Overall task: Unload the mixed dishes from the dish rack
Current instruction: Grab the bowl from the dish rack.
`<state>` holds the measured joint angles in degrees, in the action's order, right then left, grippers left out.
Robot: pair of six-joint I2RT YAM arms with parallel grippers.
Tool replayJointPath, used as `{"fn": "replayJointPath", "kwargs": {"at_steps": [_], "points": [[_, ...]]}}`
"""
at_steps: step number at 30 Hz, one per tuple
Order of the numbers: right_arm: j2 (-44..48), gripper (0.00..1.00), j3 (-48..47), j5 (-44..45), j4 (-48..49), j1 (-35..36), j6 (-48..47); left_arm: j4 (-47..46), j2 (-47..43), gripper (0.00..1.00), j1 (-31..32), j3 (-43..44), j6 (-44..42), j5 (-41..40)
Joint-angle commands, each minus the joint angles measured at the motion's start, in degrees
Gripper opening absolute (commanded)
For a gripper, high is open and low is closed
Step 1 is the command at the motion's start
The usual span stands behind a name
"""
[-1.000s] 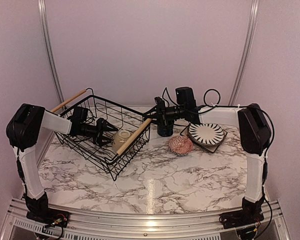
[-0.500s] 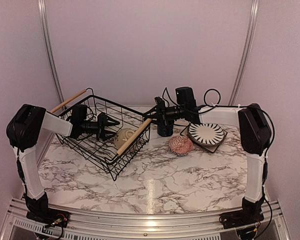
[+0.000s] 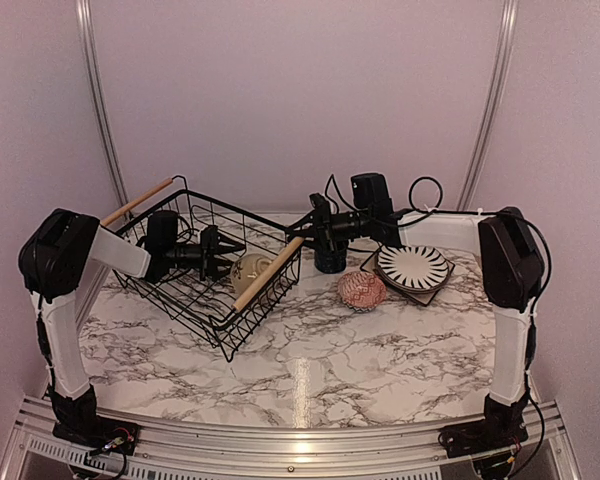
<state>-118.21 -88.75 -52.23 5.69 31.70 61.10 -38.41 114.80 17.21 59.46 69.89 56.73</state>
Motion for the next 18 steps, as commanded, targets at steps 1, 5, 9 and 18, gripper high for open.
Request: {"fn": "replayJointPath", "kwargs": {"at_steps": [1, 5, 9, 18], "points": [[-0.2, 0.0, 0.8, 8.5, 0.5, 0.6, -21.9, -13.3, 3.1, 0.57, 1.8, -1.2, 7.9, 2.6], [0.0, 0.0, 0.9, 8.6, 0.5, 0.5, -21.9, -26.4, 5.7, 0.54, 2.2, -2.2, 17.5, 2.4], [0.3, 0.0, 0.8, 8.7, 0.4, 0.6, -22.0, -28.3, 6.9, 0.5, 3.1, -1.6, 19.1, 2.2], [1.1, 0.0, 1.6, 9.2, 0.4, 0.6, -22.3, 6.9, 3.4, 0.46, 4.4, 3.8, -5.3, -0.5]]}}
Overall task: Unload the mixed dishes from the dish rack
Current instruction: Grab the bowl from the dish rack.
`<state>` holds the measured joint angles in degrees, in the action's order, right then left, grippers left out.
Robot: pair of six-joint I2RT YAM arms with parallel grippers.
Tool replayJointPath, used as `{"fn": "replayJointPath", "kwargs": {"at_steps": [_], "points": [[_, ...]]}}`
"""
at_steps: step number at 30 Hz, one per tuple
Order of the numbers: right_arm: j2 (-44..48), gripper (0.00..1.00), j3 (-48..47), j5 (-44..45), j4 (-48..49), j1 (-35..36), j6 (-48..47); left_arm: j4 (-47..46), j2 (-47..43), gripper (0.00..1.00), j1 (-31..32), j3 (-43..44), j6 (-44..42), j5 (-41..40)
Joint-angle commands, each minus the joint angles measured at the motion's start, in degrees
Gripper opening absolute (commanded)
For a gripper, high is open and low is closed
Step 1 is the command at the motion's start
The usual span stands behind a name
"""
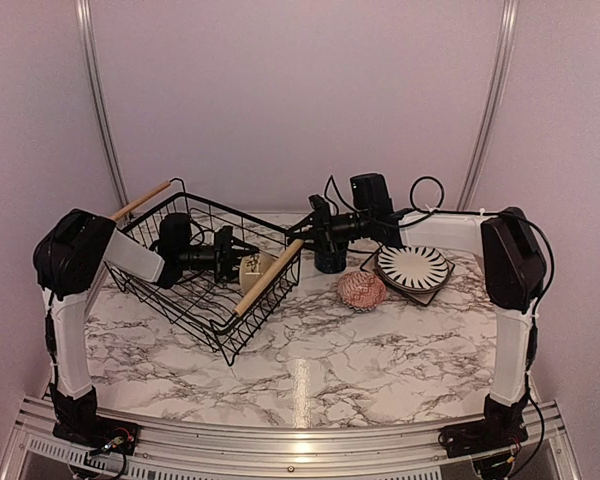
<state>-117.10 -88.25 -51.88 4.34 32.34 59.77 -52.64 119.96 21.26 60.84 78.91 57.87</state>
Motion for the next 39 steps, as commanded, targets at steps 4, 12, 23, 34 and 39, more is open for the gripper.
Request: {"fn": "replayJointPath", "kwargs": {"at_steps": [4, 12, 23, 34, 39], "points": [[0.0, 0.0, 1.1, 8.8, 1.9, 0.0, -20.9, 19.4, -2.7, 0.37, 0.4, 2.6, -12.8, -1.0], [0.7, 0.0, 2.2, 10.0, 3.1, 0.1, -19.8, 8.6, -2.3, 0.29, 1.3, 1.2, -4.1, 0.8], [2.3, 0.0, 7.0, 12.9, 8.7, 0.9, -14.3, 9.4, -4.0, 0.15, 2.4, 2.4, -4.4, 0.4], [5.4, 0.0, 12.8, 23.5, 14.5, 5.8, -6.3, 23.0, -10.4, 0.0, 1.1, 3.9, -12.5, -2.8], [6.9, 0.0, 16.2, 28.7, 17.7, 7.9, -4.0, 36.7, -16.6, 0.0, -1.4, 5.6, -21.6, -6.5]]}}
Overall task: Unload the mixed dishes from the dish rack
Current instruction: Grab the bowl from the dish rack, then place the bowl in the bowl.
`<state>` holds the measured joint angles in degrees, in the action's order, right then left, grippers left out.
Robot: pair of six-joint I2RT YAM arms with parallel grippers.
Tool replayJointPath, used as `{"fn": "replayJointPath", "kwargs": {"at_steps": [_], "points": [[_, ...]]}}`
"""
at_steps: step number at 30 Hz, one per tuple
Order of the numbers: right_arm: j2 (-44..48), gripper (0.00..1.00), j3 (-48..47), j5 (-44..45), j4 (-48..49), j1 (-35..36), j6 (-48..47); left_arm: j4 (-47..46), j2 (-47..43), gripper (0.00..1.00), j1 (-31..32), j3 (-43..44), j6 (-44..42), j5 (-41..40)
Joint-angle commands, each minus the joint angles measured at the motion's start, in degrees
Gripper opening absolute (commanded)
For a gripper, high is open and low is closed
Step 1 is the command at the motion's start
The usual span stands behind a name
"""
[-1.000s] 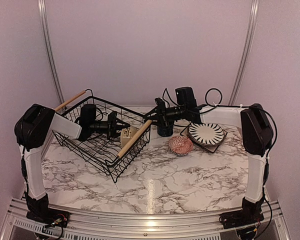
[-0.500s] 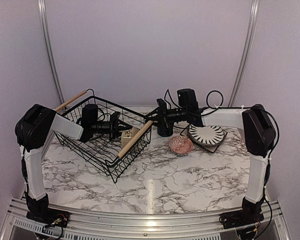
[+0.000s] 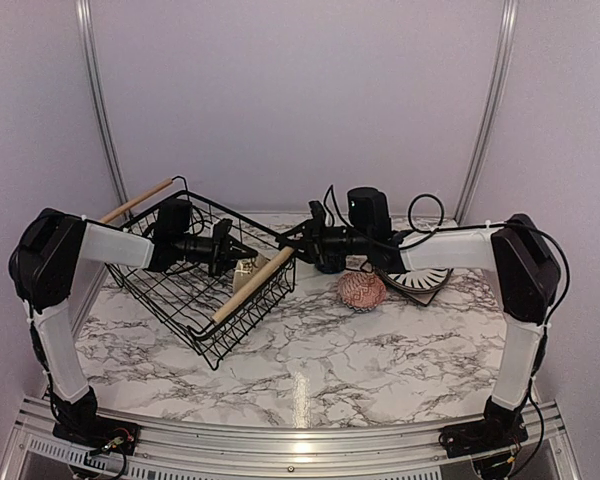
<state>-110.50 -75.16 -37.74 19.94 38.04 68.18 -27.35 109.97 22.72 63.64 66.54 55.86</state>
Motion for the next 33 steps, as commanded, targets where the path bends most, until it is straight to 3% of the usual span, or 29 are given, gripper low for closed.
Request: {"fn": "replayJointPath", "kwargs": {"at_steps": [1, 5, 8, 15, 23, 26, 30, 33], "points": [[0.7, 0.0, 4.0, 15.7, 2.9, 2.4, -11.6, 15.0, -8.0, 0.0, -3.3, 3.8, -12.5, -5.8], [1.6, 0.0, 7.6, 22.2, 7.4, 4.2, -7.6, 34.1, -13.0, 0.0, -3.6, 9.9, -24.8, -15.3], [1.0, 0.0, 7.0, 25.7, 9.2, 6.0, -6.3, 41.5, -16.5, 0.0, -3.7, 13.2, -30.2, -21.1], [-2.1, 0.0, 3.3, 35.9, 9.2, 9.7, -4.0, 48.2, -24.5, 0.0, -3.6, 16.7, -35.9, -28.3], [-9.9, 0.04, -6.8, 34.3, 7.2, 10.2, -3.4, 49.5, -32.4, 0.0, -3.6, 18.2, -36.4, -30.7], [-9.2, 0.26, -7.6, 32.8, 5.8, 10.1, -6.6, 50.0, -33.8, 0.0, -3.3, 18.9, -35.9, -30.8], [-5.1, 0.65, -6.4, 31.9, 2.1, 9.2, -13.0, 52.0, -34.6, 0.0, -0.3, 21.1, -37.3, -34.2], [-2.2, 0.83, -7.3, 30.5, -3.4, 8.0, -19.2, 52.2, -33.9, 0.0, 2.4, 22.6, -38.3, -36.3]]}}
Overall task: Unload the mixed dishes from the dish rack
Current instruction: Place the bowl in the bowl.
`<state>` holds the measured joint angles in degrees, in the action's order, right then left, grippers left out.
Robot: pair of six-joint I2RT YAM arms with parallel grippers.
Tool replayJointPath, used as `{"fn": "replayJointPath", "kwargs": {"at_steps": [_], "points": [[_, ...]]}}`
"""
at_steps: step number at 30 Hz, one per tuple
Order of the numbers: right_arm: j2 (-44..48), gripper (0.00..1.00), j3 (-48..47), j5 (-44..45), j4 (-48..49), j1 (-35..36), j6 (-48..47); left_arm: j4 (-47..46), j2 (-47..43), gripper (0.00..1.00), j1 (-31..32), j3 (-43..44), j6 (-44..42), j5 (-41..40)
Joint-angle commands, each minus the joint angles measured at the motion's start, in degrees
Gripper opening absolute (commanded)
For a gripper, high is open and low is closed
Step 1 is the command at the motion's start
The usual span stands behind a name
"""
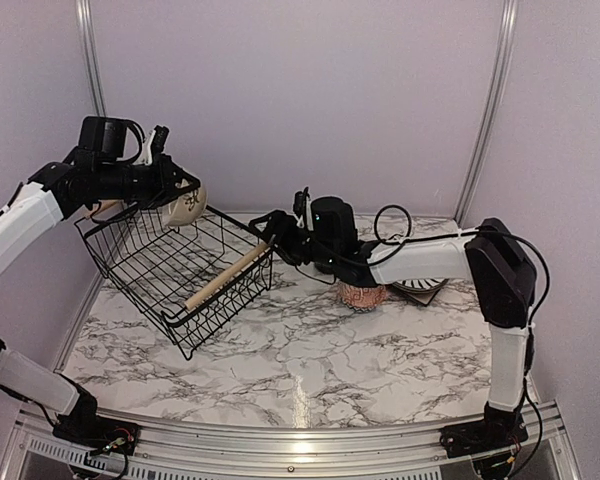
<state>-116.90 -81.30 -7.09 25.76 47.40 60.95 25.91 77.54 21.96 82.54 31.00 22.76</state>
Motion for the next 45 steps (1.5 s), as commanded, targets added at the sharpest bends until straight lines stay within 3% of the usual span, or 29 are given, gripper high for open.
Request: {"fn": "replayJointPath", "kwargs": {"at_steps": [1, 9, 16, 21, 26, 36, 45], "points": [[5.3, 0.84, -1.4, -0.5, -11.4, -2.0, -13.8, -1.1, -1.0, 0.0, 4.1, 4.3, -2.9, -3.8], [19.1, 0.91, 5.6, 3.2, -21.2, -10.1, -24.7, -1.3, 5.1, 0.0, 14.4, 9.5, -5.9, -10.5], [34.9, 0.93, 14.4, 12.3, -28.5, -20.5, -32.5, 3.7, 14.5, 0.0, 26.9, 14.0, -11.5, -25.8], [43.8, 0.93, 19.2, 9.4, -28.9, -28.6, -32.0, 5.1, 21.5, 0.0, 37.3, 14.8, -15.5, -38.7], [48.2, 0.93, 20.3, 9.6, -29.1, -30.3, -33.6, 5.7, 29.5, 0.0, 43.8, 16.9, -18.1, -44.1], [52.7, 0.93, 20.7, 9.5, -29.6, -30.5, -35.0, 0.6, 41.2, 0.0, 46.2, 27.7, -25.8, -44.7], [58.3, 0.93, 21.1, 11.2, -34.2, -30.5, -38.3, 5.3, 56.9, 0.0, 45.7, 49.3, -34.0, -43.1]]}}
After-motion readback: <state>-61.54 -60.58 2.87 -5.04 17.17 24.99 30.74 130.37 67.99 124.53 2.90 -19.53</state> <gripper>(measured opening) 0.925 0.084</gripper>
